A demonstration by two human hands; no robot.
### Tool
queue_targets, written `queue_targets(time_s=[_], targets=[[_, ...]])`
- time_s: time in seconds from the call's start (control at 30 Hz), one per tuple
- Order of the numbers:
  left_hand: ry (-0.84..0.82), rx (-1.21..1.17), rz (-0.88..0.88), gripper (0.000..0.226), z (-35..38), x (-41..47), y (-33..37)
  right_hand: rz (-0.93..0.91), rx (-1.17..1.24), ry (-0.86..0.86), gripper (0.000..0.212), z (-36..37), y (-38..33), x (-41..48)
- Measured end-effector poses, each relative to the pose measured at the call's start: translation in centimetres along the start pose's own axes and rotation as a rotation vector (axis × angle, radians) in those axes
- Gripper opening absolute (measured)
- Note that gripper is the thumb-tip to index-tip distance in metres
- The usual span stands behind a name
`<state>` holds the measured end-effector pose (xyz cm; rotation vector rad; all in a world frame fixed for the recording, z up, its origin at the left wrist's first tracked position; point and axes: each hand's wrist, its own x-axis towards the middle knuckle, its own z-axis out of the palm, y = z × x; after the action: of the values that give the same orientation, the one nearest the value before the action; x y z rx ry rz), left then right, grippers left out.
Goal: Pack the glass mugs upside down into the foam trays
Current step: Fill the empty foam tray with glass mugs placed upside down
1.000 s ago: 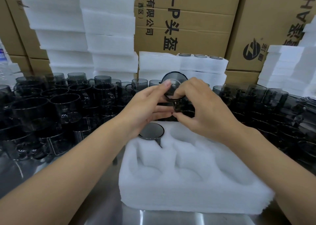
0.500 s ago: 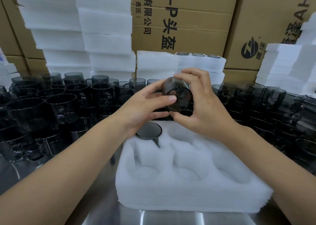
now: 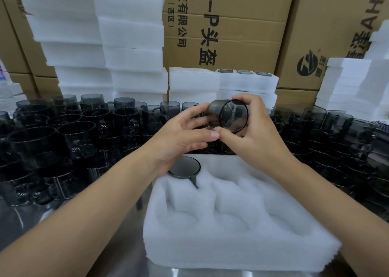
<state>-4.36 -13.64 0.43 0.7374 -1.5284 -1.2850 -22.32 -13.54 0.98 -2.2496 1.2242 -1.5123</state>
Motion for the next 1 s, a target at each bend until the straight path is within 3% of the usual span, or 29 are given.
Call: queue_targets(time_s=[0.33,0.57,0.73,1.0], targets=[[-0.008,0.020,-0.024,0.057,-0.14,0.13,-0.17,-0.005,0.024,0.061,0.053,0.00,0.01,0.18],[-0.022,0.058,-0.062,0.055,-0.21,0.22,-0.24,-0.085,-0.008,0.049,0.085,-0.27,-0.27,0.21],[-0.052,0.062,-0.062,0.028,-0.43,0.28,-0.28,-0.149,-0.045,0.025,0.074,-0.31,-0.24,0.14],[-0.037,-0.050,-0.060,0.042,-0.24,0.26,-0.09,-0.237,-0.088,-0.104,0.058,-0.83,-0.55,-0.15]])
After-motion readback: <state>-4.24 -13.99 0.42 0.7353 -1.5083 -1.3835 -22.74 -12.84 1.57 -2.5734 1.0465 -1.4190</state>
